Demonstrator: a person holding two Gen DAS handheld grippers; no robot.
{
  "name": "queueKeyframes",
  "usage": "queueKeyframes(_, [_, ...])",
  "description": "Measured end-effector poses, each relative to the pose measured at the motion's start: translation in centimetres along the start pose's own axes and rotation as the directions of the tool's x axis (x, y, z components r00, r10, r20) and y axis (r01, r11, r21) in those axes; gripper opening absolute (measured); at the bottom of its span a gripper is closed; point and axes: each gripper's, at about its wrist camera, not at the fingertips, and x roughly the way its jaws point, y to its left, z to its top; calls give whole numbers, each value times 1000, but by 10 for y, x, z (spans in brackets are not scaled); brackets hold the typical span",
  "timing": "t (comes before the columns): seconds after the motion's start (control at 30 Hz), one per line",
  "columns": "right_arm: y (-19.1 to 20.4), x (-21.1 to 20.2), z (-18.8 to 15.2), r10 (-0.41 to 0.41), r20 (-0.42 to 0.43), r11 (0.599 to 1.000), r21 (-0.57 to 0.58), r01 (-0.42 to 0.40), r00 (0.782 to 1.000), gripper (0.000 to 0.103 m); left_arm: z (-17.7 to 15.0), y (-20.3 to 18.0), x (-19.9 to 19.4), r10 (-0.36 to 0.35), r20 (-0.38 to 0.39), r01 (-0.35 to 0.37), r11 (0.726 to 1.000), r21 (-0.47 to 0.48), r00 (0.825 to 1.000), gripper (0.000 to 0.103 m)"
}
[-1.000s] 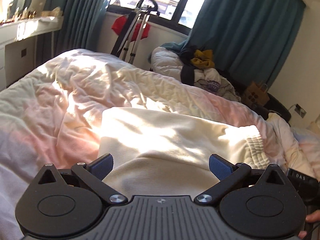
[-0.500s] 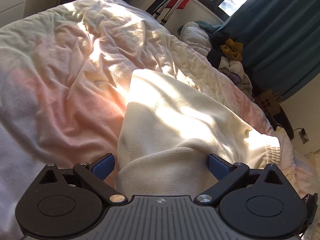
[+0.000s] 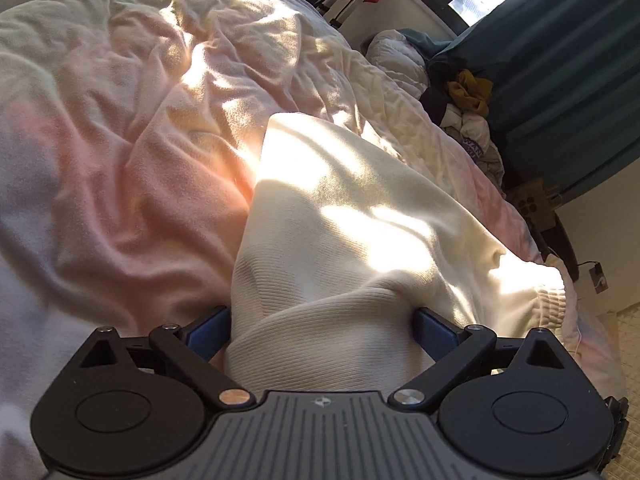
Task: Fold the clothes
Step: 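Grasp the sweatpants body with the left gripper while the right gripper holds the cuff, then carry the bundled sweatpants with both grippers toward the pillows beside the phone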
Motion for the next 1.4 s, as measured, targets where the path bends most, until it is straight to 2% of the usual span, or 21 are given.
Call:
queueKeyframes(0.07, [-1, 3, -1, -25, 5, 1000, -8, 25, 1000, 69, -1, 2, 0, -14, -2, 14, 1000, -23, 1000, 92])
queueKeyframes(0.17, [0, -2, 0, -17, 25, 1000, -1, 17, 1000, 57, -1, 3, -1, -15, 5, 16, 999, -37, 1000, 85])
queueKeyframes(0.27, [1, -8, -2, -4, 42, 1000, 1, 4, 999, 50, -1, 4, -3, -13, 13, 13, 999, -45, 1000, 78])
queueKeyframes(0.5, [6, -14, -2, 14, 66, 1000, 3, -14, 998, 45, -1, 3, -11, -15, 42, 17, 999, -42, 999, 62])
queueKeyframes(0.63, [10, -19, -1, 35, 90, 999, 2, -35, 995, 41, -2, -2, -19, -23, 74, 25, 999, -22, 997, 49])
queueKeyframes(0.83, [25, -40, 4, 116, 136, 992, 36, -122, 984, 36, -1, -14, -40, -91, 105, 93, 996, -15, 990, 41])
queueKeyframes(1.1, [29, -127, 25, 183, 294, 975, 70, -212, 938, 36, -15, -91, -65, -221, 89, 217, 975, 54, 971, 40])
queueKeyframes(1.23, [16, -189, 32, 199, 394, 968, 64, -243, 897, 36, -34, -149, -70, -292, 77, 283, 953, 107, 953, 40])
queueKeyframes(1.4, [-8, -271, 39, 191, 500, 967, 50, -249, 844, 36, -67, -227, -65, -379, 32, 368, 913, 176, 925, 40])
